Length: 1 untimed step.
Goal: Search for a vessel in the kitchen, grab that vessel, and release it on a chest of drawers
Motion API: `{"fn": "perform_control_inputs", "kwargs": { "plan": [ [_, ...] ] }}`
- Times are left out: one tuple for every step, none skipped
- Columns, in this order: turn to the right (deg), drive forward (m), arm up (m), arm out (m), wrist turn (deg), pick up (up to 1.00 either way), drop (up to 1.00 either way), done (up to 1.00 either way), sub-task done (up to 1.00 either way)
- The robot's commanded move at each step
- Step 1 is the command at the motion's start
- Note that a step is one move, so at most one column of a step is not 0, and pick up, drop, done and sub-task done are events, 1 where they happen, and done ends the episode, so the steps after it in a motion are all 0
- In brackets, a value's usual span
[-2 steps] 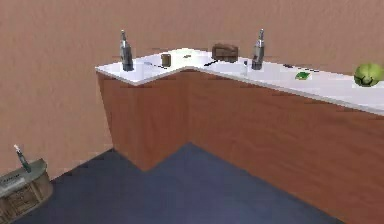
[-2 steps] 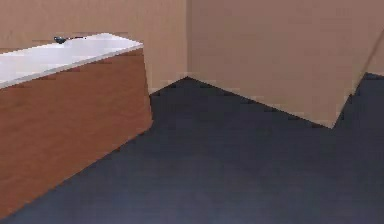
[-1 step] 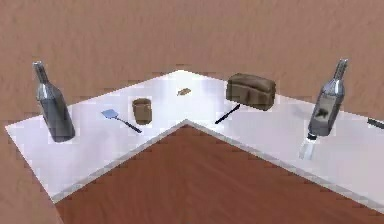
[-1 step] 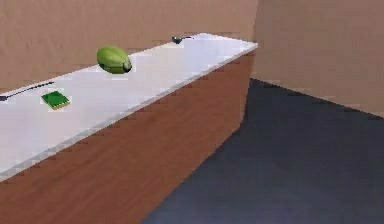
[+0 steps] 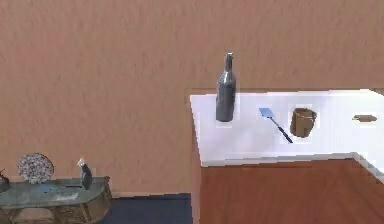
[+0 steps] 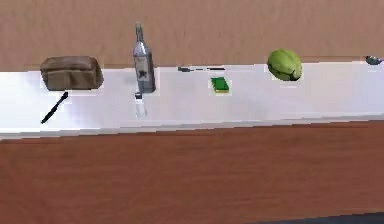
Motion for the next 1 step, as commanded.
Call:
{"fn": "perform_control_inputs", "kwargs": {
  "plan": [
    [-45.0, 0.00, 0.00, 0.00, 0.0, 0.00, 0.00, 0.00, 0.00]
  ]
}}
